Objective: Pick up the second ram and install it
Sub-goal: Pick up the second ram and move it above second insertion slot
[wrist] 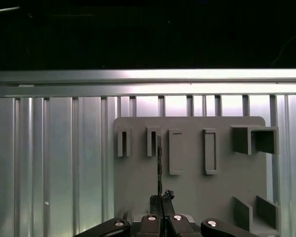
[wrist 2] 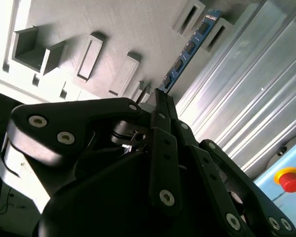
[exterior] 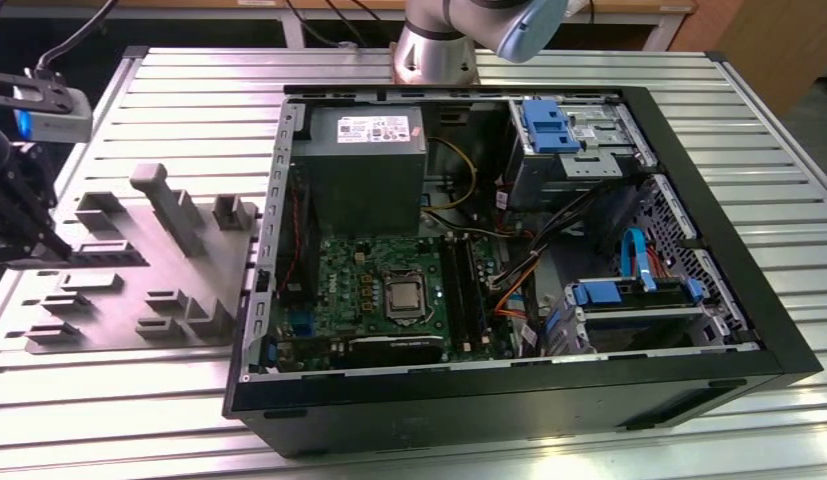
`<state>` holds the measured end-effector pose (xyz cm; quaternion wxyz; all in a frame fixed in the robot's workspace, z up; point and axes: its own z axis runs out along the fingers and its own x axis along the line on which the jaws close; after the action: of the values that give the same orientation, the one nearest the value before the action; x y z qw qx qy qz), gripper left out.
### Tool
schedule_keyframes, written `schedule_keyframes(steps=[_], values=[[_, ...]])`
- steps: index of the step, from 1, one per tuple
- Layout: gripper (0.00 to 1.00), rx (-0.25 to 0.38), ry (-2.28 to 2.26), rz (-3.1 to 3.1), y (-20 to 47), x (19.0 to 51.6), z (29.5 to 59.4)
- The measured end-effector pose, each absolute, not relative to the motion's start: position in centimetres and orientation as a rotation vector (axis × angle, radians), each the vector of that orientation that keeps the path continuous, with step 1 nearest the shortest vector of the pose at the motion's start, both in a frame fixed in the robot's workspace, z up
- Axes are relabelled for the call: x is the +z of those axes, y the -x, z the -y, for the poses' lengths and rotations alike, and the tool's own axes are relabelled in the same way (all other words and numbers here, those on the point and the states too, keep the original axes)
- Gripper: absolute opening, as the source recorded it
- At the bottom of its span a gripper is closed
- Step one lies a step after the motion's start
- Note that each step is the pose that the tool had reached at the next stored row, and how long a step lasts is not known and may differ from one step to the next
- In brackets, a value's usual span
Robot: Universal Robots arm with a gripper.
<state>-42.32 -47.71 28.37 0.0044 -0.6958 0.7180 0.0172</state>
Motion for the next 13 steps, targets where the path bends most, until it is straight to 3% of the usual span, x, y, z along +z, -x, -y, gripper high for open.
schedule_keyframes(steps=[13], values=[[0.11, 0.051, 2.179, -2.248, 42.3, 31.0, 47.7]])
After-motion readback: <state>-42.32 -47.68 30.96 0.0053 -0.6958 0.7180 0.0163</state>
